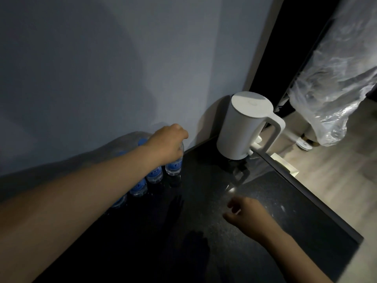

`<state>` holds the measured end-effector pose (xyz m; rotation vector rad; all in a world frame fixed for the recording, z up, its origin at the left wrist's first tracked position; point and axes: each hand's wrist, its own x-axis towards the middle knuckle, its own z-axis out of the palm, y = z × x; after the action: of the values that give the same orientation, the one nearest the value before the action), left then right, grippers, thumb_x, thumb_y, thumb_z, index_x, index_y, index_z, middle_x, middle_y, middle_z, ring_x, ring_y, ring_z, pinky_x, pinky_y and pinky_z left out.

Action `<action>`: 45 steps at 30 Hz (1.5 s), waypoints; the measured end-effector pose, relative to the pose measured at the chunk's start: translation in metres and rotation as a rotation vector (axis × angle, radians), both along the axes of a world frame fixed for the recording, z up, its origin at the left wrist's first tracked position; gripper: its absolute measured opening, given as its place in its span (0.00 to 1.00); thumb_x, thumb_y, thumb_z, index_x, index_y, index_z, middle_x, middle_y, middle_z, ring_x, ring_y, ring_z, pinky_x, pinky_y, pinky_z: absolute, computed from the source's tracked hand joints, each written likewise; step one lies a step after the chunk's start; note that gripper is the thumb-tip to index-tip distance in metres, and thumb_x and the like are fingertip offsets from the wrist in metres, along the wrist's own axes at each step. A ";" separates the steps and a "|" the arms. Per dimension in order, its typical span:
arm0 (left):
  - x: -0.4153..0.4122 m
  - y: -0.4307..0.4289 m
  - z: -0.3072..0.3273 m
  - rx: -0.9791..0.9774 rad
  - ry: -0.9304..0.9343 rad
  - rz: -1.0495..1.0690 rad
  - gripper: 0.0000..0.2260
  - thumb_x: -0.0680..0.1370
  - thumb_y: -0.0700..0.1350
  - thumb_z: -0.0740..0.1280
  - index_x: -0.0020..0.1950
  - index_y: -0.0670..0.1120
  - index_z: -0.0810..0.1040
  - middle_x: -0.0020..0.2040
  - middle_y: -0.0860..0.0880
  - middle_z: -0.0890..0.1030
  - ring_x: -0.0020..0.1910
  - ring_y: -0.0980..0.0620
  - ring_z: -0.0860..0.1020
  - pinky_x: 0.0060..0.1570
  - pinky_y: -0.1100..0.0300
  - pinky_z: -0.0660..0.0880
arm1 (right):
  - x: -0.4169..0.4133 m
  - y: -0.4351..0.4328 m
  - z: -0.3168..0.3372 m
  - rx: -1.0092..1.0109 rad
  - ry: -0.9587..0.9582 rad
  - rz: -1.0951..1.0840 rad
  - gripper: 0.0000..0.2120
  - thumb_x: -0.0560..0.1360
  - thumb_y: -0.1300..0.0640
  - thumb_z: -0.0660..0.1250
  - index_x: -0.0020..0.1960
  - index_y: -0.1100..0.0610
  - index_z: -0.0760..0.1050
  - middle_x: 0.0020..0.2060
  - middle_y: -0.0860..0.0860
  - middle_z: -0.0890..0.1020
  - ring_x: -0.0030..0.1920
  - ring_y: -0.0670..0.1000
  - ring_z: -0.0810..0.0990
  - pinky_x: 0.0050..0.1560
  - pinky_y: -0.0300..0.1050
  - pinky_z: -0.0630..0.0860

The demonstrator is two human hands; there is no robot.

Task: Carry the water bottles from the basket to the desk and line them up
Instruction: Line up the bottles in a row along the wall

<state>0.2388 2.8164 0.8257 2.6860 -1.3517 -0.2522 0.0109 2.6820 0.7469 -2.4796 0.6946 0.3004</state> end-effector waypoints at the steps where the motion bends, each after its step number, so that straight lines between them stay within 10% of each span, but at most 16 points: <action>1: -0.011 0.003 0.004 -0.002 0.020 -0.010 0.15 0.74 0.41 0.66 0.61 0.43 0.75 0.60 0.45 0.74 0.55 0.45 0.75 0.55 0.48 0.74 | -0.009 0.001 0.004 -0.004 0.003 0.003 0.14 0.74 0.48 0.68 0.57 0.53 0.76 0.50 0.48 0.80 0.47 0.45 0.79 0.49 0.42 0.79; 22: -0.253 0.084 -0.024 0.096 0.416 -0.123 0.20 0.75 0.49 0.68 0.67 0.52 0.71 0.61 0.54 0.73 0.58 0.55 0.74 0.57 0.60 0.74 | -0.203 0.048 0.048 -0.144 0.000 -0.030 0.18 0.74 0.49 0.69 0.62 0.52 0.74 0.56 0.48 0.78 0.53 0.45 0.76 0.49 0.35 0.72; 39: -0.286 0.134 -0.051 0.193 0.591 0.009 0.20 0.76 0.49 0.68 0.67 0.53 0.71 0.62 0.55 0.72 0.58 0.57 0.74 0.59 0.57 0.75 | -0.201 0.044 0.001 -0.138 0.046 -0.063 0.13 0.71 0.55 0.71 0.54 0.55 0.75 0.49 0.50 0.76 0.48 0.47 0.74 0.39 0.32 0.67; 45: -0.278 0.137 -0.049 0.159 0.600 0.051 0.19 0.76 0.49 0.68 0.66 0.54 0.72 0.61 0.55 0.72 0.58 0.57 0.74 0.59 0.58 0.75 | -0.189 0.022 0.021 -0.127 -0.024 0.021 0.16 0.71 0.56 0.72 0.57 0.52 0.74 0.52 0.48 0.75 0.52 0.48 0.75 0.52 0.44 0.78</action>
<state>-0.0397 2.9538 0.7767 2.4418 -1.1032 -1.0940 -0.1781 2.7037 0.7680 -2.6075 0.6975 0.2415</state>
